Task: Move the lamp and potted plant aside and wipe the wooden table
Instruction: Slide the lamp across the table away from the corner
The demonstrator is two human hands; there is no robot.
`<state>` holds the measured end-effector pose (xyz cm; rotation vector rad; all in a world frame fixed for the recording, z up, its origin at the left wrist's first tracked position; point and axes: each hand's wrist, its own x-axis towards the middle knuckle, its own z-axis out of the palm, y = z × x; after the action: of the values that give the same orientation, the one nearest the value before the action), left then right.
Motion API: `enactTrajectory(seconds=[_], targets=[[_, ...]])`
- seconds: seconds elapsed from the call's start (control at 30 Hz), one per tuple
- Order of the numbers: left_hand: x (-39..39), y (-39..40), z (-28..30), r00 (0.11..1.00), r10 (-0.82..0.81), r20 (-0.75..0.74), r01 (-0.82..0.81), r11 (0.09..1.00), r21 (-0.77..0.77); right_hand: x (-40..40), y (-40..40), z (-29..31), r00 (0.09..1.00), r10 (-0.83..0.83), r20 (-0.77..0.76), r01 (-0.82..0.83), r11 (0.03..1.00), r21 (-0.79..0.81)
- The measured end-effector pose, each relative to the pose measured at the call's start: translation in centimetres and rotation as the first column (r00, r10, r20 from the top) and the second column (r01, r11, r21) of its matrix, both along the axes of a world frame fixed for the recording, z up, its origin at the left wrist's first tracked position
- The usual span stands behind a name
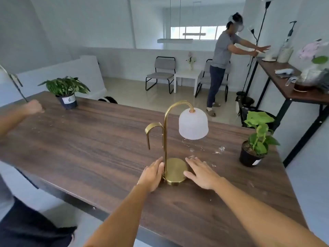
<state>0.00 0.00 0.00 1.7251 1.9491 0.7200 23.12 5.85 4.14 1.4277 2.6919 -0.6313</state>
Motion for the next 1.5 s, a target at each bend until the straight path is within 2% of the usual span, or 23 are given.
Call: enactTrajectory(seconds=[0.03,0.2,0.33,0.7,1.0,1.3,1.5], targets=[[0.7,-0.6,-0.6,1.000,0.021,0.017,-0.021,0.999,0.024,-0.4,-0.5,-0.7,1.000,0.021,-0.009,-0.021,1.000,-0.002],[2.2,-2.4,-1.0,0.967,-0.020,-0.256,0.028,0.999,0.025,-1.2,-1.2,-3.1,0.999,0.035,-0.035,-0.032,0.996,0.081],[0.7,-1.0,-1.0,0.943,-0.109,-0.316,0.107,0.994,-0.023,-1.4,-0.1,-4.3,0.998,0.062,0.013,-0.063,0.982,0.179],[-4.8,7.9,-1.3,0.939,-0.110,-0.327,0.107,0.994,-0.026,-8.6,7.2,-4.7,0.995,-0.099,0.007,0.095,0.970,0.225],[-9.0,20.4,-1.7,0.943,-0.113,-0.314,0.113,0.993,-0.018,-14.7,18.4,-4.2,0.960,-0.272,0.069,0.260,0.955,0.145],[-10.5,31.8,-2.3,0.928,-0.163,-0.335,0.167,0.986,-0.017,-16.6,28.0,-4.3,0.914,-0.399,0.075,0.389,0.913,0.122],[-10.3,35.5,-2.6,0.923,-0.167,-0.346,0.172,0.985,-0.015,-16.8,31.6,-4.2,0.892,-0.443,0.090,0.436,0.895,0.091]])
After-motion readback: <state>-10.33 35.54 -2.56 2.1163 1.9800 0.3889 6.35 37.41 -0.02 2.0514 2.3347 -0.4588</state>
